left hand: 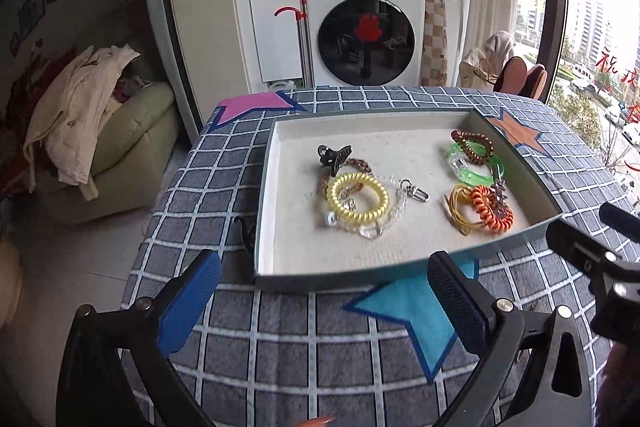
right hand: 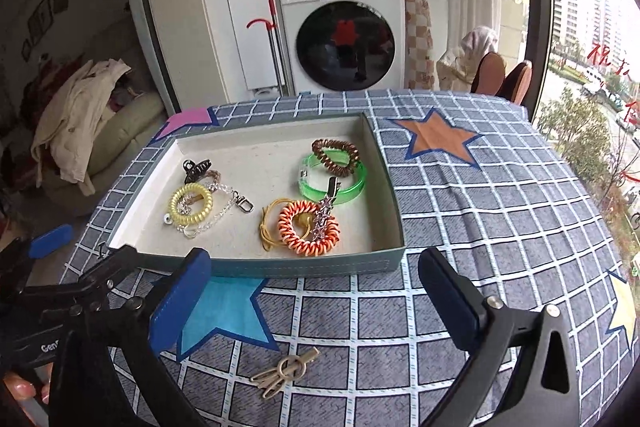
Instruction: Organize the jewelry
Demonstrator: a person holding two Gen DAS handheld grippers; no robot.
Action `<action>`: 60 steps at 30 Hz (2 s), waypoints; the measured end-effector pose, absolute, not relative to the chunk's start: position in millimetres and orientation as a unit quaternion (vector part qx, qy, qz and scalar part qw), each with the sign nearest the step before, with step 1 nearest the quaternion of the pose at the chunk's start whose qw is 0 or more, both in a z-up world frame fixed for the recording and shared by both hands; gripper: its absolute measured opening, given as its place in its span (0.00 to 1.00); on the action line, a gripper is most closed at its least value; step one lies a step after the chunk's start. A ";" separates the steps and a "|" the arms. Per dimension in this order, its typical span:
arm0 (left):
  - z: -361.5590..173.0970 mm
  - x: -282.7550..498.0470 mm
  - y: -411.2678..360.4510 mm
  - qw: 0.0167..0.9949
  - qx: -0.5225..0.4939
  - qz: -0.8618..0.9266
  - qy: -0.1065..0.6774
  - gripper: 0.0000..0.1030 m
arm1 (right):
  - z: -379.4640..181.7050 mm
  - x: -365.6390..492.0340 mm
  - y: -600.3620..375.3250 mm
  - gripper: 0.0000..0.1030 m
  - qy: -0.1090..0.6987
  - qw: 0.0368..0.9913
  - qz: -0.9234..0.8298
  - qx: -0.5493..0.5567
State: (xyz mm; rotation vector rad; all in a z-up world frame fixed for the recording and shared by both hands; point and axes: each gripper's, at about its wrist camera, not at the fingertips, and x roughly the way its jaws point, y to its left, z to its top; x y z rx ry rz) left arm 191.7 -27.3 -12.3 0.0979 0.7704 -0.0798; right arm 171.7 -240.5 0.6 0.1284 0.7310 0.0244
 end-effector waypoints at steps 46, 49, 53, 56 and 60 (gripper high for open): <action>5.0 133.4 -22.4 0.936 0.042 -0.018 0.348 1.00 | 21.7 116.3 -237.0 1.00 0.310 0.950 -0.019 0.038; 4.3 133.5 -22.8 0.936 0.043 -0.018 0.348 1.00 | 22.0 116.7 -236.5 1.00 0.310 0.950 -0.019 0.037; 4.4 133.6 -22.1 0.936 0.043 -0.018 0.348 1.00 | 22.7 116.5 -235.9 1.00 0.309 0.950 -0.018 0.038; 4.6 133.5 -22.2 0.936 0.043 -0.018 0.348 1.00 | 22.9 116.2 -235.7 1.00 0.309 0.950 -0.017 0.038; 5.0 133.6 -22.1 0.936 0.042 -0.018 0.348 1.00 | 23.7 116.5 -234.4 1.00 0.309 0.950 -0.015 0.038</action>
